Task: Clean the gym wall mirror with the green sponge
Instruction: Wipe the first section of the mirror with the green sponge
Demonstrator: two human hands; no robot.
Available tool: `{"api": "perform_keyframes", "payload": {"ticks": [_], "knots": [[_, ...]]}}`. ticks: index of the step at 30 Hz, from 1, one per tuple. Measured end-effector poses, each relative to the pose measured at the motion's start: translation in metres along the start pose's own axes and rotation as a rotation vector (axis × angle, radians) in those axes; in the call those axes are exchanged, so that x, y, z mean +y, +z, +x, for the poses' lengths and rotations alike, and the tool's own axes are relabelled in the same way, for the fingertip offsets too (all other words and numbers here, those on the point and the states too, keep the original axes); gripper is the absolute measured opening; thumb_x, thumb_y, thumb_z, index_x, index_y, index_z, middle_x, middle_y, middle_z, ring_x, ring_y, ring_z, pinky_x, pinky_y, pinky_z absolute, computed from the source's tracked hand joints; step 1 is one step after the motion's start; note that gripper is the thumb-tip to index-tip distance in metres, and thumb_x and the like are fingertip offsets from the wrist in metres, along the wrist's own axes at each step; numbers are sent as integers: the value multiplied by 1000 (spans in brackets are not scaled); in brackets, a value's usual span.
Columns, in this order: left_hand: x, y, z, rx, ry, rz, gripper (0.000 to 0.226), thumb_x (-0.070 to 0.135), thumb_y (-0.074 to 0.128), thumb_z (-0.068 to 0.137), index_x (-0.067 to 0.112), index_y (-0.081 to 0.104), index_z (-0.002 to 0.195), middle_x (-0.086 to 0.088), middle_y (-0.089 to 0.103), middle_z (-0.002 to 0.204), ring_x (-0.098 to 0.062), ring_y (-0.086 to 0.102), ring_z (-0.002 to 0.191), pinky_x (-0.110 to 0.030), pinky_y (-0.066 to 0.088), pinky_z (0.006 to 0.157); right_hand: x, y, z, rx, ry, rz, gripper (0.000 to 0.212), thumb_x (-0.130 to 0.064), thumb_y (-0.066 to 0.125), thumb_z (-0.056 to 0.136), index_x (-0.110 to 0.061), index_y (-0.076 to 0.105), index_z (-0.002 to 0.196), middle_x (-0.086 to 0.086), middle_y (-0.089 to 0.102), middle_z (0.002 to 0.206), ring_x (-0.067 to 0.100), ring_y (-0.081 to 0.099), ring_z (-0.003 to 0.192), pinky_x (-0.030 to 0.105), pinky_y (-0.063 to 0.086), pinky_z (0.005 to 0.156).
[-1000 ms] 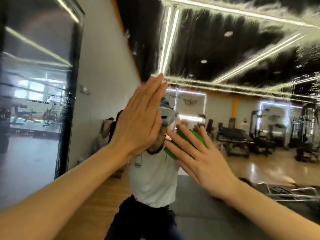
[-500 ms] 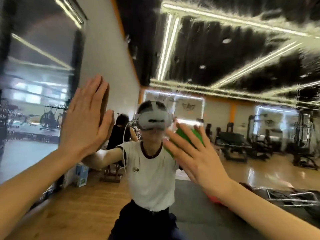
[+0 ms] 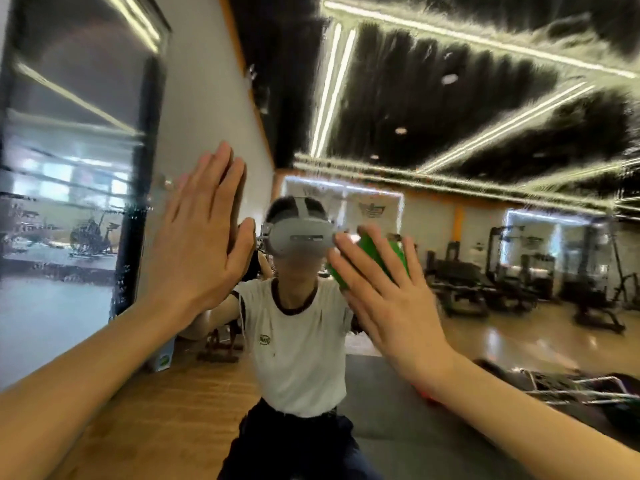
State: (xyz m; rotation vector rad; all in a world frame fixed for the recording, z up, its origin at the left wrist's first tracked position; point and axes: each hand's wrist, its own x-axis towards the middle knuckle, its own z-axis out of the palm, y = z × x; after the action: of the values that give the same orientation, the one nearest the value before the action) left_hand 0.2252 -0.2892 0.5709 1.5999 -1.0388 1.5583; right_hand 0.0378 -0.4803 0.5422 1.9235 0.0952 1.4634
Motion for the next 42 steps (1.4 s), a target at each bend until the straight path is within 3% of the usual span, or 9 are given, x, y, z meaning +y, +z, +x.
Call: {"api": "perform_keyframes", "payload": {"ticks": [4,9,11,16,20,26,28,35,42], "knots": [[1,0,0,17,12,-16,67,40,31,103,8,20,161,-10,14,169,-23,9,156,-31,-3,127,30,-8,13,-59,-198,-68,51,-18,48,103,-16,39,153,7,34,161,31,20,151,52,4,125],[2,-1,2,59,36,-23,66,37,35,102,5,23,159,-13,19,168,-27,14,155,-29,-3,127,72,-13,137,167,409,-1,50,-30,29,107,-14,40,153,5,33,162,35,17,153,55,2,123],[2,-1,3,61,37,-30,66,35,36,102,5,23,159,-13,17,168,-26,13,155,-29,-4,126,53,-3,138,190,468,-16,52,-31,25,107,-15,37,155,3,30,164,33,14,154,55,0,123],[2,-2,3,47,37,-37,67,32,38,103,7,17,161,-10,12,170,-22,7,157,-29,-6,126,-26,10,20,-21,-28,1,49,-18,46,105,-15,40,154,6,31,163,33,16,153,58,8,124],[1,-3,2,49,42,-46,65,32,36,103,6,19,161,-12,13,169,-23,7,156,-28,-7,126,-5,1,16,-131,-308,-56,48,-22,43,105,-20,40,153,4,33,162,31,22,151,53,6,125],[-1,-2,1,21,46,-28,66,31,36,104,8,15,162,-9,7,170,-21,3,157,-29,-9,125,35,-4,149,133,369,8,50,-28,29,107,-13,40,153,7,34,162,35,18,153,58,5,123],[-1,-2,1,21,48,-37,65,28,37,103,8,15,162,-9,7,170,-22,3,157,-29,-9,126,14,7,144,166,422,-10,52,-28,27,106,-14,38,154,5,32,163,34,15,154,57,4,123],[-1,-2,2,-5,32,-53,64,27,32,104,8,13,162,-8,5,171,-20,1,157,-32,-3,127,-19,1,24,-143,-353,-41,50,-24,37,107,-19,33,156,3,29,163,28,18,153,53,10,125],[0,0,0,-5,33,-40,66,25,36,104,11,10,163,-6,3,171,-17,-1,157,-30,-5,126,19,0,160,122,331,162,47,-22,41,106,-13,42,152,8,35,161,34,17,153,54,-1,122]]}}
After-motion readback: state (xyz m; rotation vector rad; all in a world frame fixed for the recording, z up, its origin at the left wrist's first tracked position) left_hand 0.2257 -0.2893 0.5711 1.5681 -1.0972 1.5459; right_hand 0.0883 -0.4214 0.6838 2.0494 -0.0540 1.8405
